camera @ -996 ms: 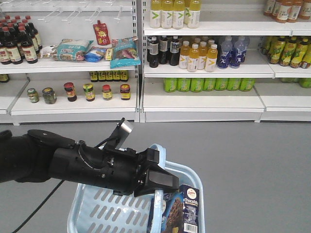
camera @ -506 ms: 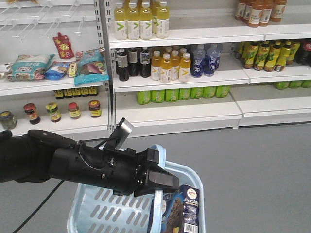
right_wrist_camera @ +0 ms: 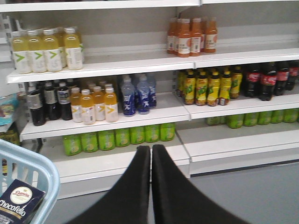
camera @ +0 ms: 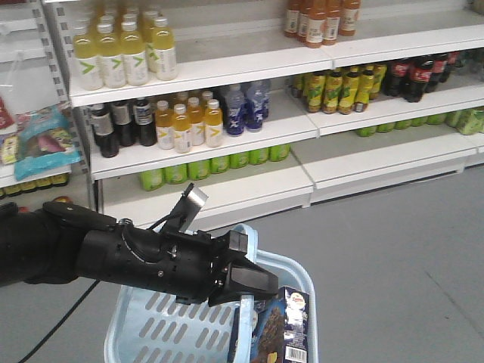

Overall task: Left arm holds basket, right arm returns cookies
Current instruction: 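Hold the basket with the left gripper while turning past the potted plant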

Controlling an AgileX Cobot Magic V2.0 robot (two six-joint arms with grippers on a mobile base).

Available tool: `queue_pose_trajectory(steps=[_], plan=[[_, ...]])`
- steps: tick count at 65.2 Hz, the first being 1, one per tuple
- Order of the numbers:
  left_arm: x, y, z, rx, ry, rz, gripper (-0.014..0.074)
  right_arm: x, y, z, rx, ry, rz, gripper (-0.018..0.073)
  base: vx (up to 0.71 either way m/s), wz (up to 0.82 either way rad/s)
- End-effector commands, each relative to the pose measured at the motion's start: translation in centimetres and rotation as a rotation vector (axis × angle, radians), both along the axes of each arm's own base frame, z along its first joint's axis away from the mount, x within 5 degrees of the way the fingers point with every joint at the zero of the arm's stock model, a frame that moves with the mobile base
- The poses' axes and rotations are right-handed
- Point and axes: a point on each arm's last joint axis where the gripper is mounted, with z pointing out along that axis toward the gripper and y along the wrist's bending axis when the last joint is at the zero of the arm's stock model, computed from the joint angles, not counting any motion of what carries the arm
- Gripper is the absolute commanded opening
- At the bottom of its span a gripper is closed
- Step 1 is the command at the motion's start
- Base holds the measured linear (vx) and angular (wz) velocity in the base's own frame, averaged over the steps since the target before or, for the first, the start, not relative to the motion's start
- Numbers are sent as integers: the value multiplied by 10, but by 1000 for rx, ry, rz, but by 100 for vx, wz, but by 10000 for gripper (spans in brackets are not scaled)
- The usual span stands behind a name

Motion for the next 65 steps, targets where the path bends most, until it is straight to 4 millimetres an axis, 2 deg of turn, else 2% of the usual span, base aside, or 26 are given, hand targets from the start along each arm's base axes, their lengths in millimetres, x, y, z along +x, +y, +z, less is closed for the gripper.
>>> queue_pose_trajectory(steps=[1, 65], plan=[[-2, -3, 31, -126, -37, -7, -6, 0, 0, 8, -3, -89, 3, -8, 26, -55], [-2, -3, 31, -126, -37, -7, -6, 0, 0, 8, -3, -89, 3, -8, 19, -64]])
